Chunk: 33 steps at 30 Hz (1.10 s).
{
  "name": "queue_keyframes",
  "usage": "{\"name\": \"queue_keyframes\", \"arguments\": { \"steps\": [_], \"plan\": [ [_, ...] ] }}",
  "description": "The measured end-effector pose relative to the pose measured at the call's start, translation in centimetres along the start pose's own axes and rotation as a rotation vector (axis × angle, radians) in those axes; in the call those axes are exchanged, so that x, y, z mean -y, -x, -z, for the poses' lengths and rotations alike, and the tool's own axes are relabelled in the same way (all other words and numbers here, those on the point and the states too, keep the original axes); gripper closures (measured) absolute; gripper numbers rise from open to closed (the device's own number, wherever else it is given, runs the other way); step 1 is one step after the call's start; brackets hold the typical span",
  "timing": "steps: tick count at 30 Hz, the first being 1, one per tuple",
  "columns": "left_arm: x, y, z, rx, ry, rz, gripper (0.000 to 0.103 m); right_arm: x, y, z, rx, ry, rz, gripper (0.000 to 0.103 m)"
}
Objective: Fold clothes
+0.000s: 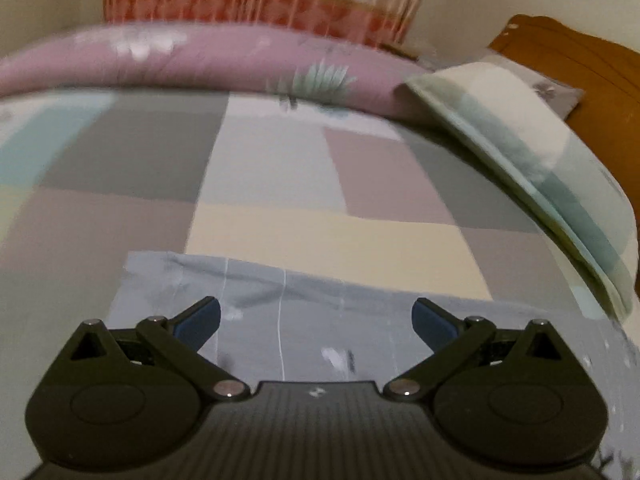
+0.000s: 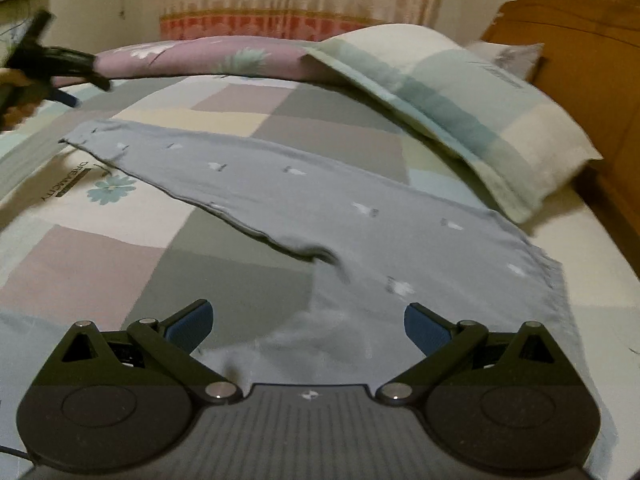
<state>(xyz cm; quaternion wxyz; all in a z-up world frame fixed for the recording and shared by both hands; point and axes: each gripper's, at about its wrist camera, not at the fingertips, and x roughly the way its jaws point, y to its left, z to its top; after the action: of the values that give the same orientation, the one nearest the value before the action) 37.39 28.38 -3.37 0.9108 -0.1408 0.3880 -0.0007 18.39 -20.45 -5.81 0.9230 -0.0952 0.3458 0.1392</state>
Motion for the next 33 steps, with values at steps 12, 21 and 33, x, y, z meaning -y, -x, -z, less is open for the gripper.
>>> {"name": "queue_keyframes", "arguments": {
  "steps": [12, 21, 33],
  "plan": [
    [-6.3, -4.3, 0.9, 0.037, 0.138, -0.069, 0.003, 1.3, -3.1, -0.4, -0.025, -0.066, 0.005, 0.0],
    [4.4, -4.6, 2.5, 0.015, -0.231, 0.019, 0.003, 1.4, -2.7, -0.6, -0.007, -0.09, -0.005, 0.0],
    [7.7, -3.3, 7.7, -0.085, -0.402, -0.077, 0.002, 3.2, -2.8, 0.3, -0.029, -0.137, 0.016, 0.0]
  ]
}}
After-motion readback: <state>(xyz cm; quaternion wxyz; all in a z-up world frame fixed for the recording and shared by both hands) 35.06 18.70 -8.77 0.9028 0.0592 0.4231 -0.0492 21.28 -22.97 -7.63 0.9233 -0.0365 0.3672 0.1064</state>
